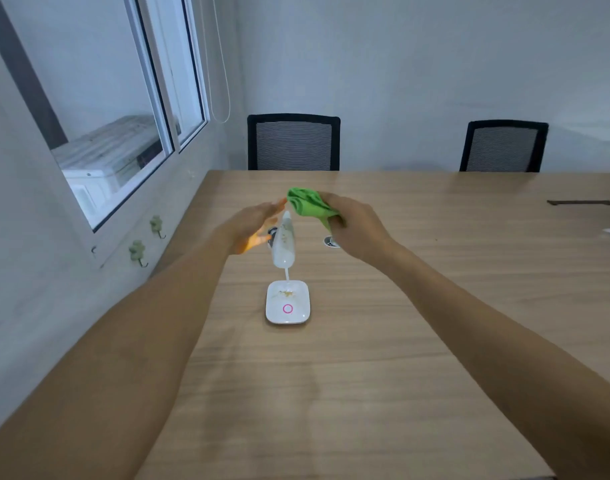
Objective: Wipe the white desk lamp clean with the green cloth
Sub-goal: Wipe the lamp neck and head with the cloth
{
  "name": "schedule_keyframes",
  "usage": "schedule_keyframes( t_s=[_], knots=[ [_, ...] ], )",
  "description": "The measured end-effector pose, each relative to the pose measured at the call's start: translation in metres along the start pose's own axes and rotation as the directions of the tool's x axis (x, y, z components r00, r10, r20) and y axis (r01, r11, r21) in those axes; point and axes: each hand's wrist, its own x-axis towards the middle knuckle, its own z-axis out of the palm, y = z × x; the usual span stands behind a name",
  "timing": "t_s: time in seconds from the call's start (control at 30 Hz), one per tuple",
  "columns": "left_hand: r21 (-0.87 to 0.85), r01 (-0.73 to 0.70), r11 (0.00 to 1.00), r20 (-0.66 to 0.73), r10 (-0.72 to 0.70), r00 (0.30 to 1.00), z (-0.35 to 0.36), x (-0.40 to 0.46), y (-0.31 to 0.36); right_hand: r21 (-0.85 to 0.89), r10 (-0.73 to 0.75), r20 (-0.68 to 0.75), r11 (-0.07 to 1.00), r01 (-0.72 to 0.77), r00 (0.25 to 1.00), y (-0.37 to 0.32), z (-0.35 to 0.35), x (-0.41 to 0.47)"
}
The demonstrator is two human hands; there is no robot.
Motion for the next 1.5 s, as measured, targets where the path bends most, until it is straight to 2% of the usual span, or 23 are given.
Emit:
schedule_keyframes(
  t_s=[0.17, 0.37, 0.5, 0.63, 0.73, 0.83, 0.9, 1.0, 1.13, 1.23, 1.37, 1.43, 1.5],
  knots=[
    [-0.016, -0.011, 1.0, 0.028, 0.011, 1.0, -0.004, 0.006, -0.009, -0.113, -0.209, 0.002, 0.972, 0.208, 0.978, -0.01, 0.012, -0.008],
    [0.034, -0.042, 0.999, 0.037, 0.041, 0.998, -0.007, 0.009, -0.007, -0.284, -0.331, 0.085, 0.896, 0.341, 0.94, -0.002, 0.011, -0.023],
    [0.038, -0.021, 0.999, 0.046, 0.019, 0.999, -0.009, 0.01, -0.006, -0.342, -0.31, -0.024, 0.896, 0.283, 0.951, 0.014, 0.0, -0.039],
    [0.024, -0.016, 1.0, 0.034, 0.015, 0.999, -0.007, 0.011, -0.007, -0.277, -0.257, -0.21, 0.941, 0.195, 0.943, 0.004, 0.0, -0.038],
    [0.068, -0.046, 0.997, 0.013, 0.046, 0.999, -0.008, 0.015, -0.008, -0.271, -0.376, -0.135, 0.904, 0.331, 0.917, -0.02, 0.012, -0.038],
    [0.082, -0.094, 0.992, 0.064, 0.089, 0.994, -0.01, 0.017, -0.008, -0.326, -0.482, -0.034, 0.834, 0.446, 0.876, -0.028, 0.025, -0.049],
    [0.066, -0.071, 0.995, 0.057, 0.067, 0.996, -0.009, 0.018, -0.008, -0.33, -0.464, -0.048, 0.843, 0.425, 0.884, -0.016, 0.025, -0.054],
    [0.065, -0.015, 0.998, 0.047, 0.012, 0.999, -0.009, 0.016, -0.005, -0.32, -0.339, -0.136, 0.904, 0.282, 0.931, 0.008, 0.017, -0.056],
    [0.069, 0.001, 0.998, 0.032, -0.004, 0.999, -0.008, 0.015, -0.002, -0.29, -0.261, -0.282, 0.941, 0.178, 0.923, 0.013, 0.012, -0.055],
    [0.089, -0.004, 0.996, 0.021, 0.002, 1.0, -0.008, 0.014, -0.002, -0.239, -0.296, -0.295, 0.943, 0.229, 0.909, -0.006, 0.018, -0.052],
    [0.092, -0.052, 0.994, 0.061, 0.046, 0.997, -0.009, 0.017, -0.003, -0.309, -0.478, -0.133, 0.852, 0.422, 0.868, -0.02, 0.026, -0.059],
    [0.073, -0.018, 0.997, 0.054, 0.015, 0.998, -0.01, 0.017, -0.003, -0.326, -0.464, -0.122, 0.854, 0.406, 0.878, -0.009, 0.025, -0.063],
    [0.088, 0.01, 0.996, 0.045, -0.014, 0.999, -0.009, 0.014, -0.001, -0.306, -0.375, -0.176, 0.9, 0.311, 0.91, 0.005, 0.022, -0.065]
  ],
)
